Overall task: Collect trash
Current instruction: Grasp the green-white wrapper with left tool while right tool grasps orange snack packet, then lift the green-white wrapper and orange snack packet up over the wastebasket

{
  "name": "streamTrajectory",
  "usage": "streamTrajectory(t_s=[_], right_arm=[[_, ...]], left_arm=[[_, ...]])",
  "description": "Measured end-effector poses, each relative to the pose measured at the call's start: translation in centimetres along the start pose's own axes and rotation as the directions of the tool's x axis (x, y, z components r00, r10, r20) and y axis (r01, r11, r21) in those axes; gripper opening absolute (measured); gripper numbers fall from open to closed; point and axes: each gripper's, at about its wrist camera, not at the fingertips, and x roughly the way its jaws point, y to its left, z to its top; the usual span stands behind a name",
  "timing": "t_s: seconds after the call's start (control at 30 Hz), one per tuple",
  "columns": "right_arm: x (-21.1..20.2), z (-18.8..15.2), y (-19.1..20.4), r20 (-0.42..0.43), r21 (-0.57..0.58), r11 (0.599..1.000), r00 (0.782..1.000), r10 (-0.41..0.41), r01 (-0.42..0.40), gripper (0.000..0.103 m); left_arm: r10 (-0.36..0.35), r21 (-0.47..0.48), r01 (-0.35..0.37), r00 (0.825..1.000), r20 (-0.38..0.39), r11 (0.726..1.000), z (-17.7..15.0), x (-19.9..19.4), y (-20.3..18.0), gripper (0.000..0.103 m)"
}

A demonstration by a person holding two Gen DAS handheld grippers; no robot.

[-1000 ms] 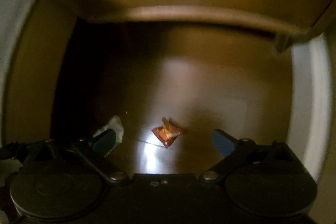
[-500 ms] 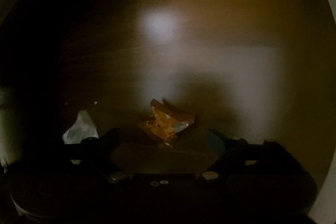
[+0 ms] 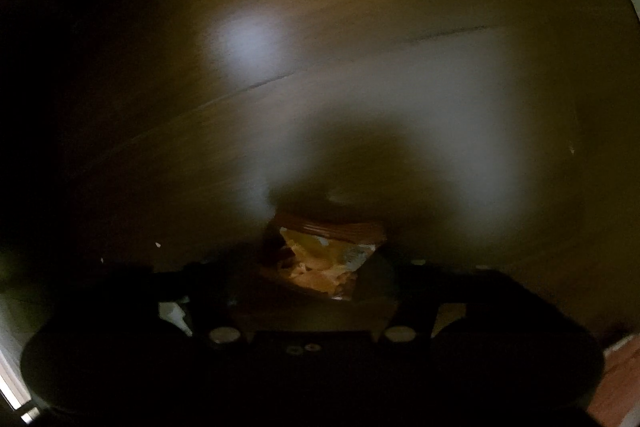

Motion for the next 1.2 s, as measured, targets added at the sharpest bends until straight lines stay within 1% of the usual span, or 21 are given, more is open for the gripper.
streamTrajectory(t_s=[0.07, 0.1, 0.13, 0.27, 0.37, 0.43, 0.5, 0.57, 0.63, 0.73, 0.83, 0.97, 1.03, 1.07, 1.13, 1.2], right_arm=[[-0.1, 0.0, 0.0, -0.004, -0.012, 1.000, 1.000, 0.000, 0.000, 0.041], [-0.1, 0.0, 0.0, -0.005, -0.017, 1.000, 1.000, -0.001, 0.001, 0.039], [-0.1, -0.1, -0.1, -0.006, -0.021, 1.000, 1.000, 0.004, -0.004, 0.037], [-0.5, -0.6, -0.7, -0.001, -0.043, 0.999, 1.000, 0.006, -0.006, 0.030], [-1.6, -1.5, -1.2, 0.016, -0.072, 0.997, 1.000, 0.009, -0.008, 0.029], [-2.5, -2.0, -1.5, 0.026, -0.094, 0.996, 1.000, 0.009, -0.006, 0.028], [-3.8, -2.7, -2.1, 0.043, -0.113, 0.994, 0.999, 0.008, -0.003, 0.028], [-5.6, -3.5, -2.6, 0.065, -0.124, 0.992, 0.998, 0.011, -0.003, 0.028], [-8.0, -4.3, -3.0, 0.092, -0.145, 0.989, 0.996, -0.001, 0.015, 0.028], [-12.1, -5.5, -3.5, 0.125, -0.176, 0.984, 0.992, -0.008, 0.030, 0.028], [-17.0, -6.7, -3.8, 0.156, -0.201, 0.979, 0.988, -0.004, 0.035, 0.028], [-24.2, -7.6, -3.4, 0.191, -0.217, 0.976, 0.981, 0.021, 0.021, 0.027], [-28.8, -8.3, -2.7, 0.220, -0.238, 0.971, 0.975, 0.038, 0.016, 0.027], [-30.6, -8.6, -2.4, 0.230, -0.248, 0.969, 0.972, 0.046, 0.013, 0.027], [-34.8, -9.0, -1.4, 0.252, -0.268, 0.963, 0.965, 0.072, -0.002, 0.027], [-39.6, -8.7, -0.6, 0.276, -0.300, 0.954, 0.957, 0.093, -0.006, 0.027]], left_arm=[[0.003, -0.006, -0.003, 1.000, 0.003, 1.000, 0.1, -0.2, 0.0, 0.056], [0.004, -0.008, -0.004, 1.000, 0.003, 1.000, 0.1, -0.2, -0.1, 0.049], [0.006, -0.009, -0.006, 1.000, 0.002, 1.000, 0.2, -0.4, -0.2, 0.045], [0.019, -0.012, -0.019, 1.000, -0.009, 1.000, 0.5, -0.5, -0.3, 0.036], [0.041, 0.003, -0.041, 0.999, -0.010, 0.999, 0.5, -1.5, -0.5, 0.031], [0.044, 0.021, -0.044, 0.999, -0.004, 0.999, 0.7, -2.3, -1.1, 0.023], [0.050, 0.030, -0.050, 0.999, -0.003, 0.998, 0.8, -3.1, -1.5, 0.022], [0.041, 0.015, -0.041, 0.999, -0.007, 0.999, 0.9, -4.2, -1.7, 0.021], [0.024, 0.002, -0.024, 1.000, 0.001, 1.000, 1.0, -6.0, -1.7, 0.021], [-0.003, -0.013, 0.003, 1.000, 0.015, 1.000, 1.5, -9.4, -1.6, 0.021], [-0.045, -0.053, 0.046, 0.999, 0.020, 0.998, 2.1, -13.9, -1.0, 0.021], [-0.089, -0.083, 0.093, 0.995, 0.051, 0.992, 3.4, -21.7, 0.1, 0.021], [-0.102, -0.080, 0.108, 0.992, 0.080, 0.991, 4.2, -26.4, 0.7, 0.021], [-0.129, -0.060, 0.132, 0.990, 0.065, 0.989, 4.7, -28.6, 1.0, 0.021], [-0.148, -0.070, 0.154, 0.985, 0.088, 0.986, 5.9, -33.3, 2.0, 0.021], [-0.174, -0.078, 0.183, 0.979, 0.107, 0.980, 6.7, -37.1, 3.3, 0.021]])
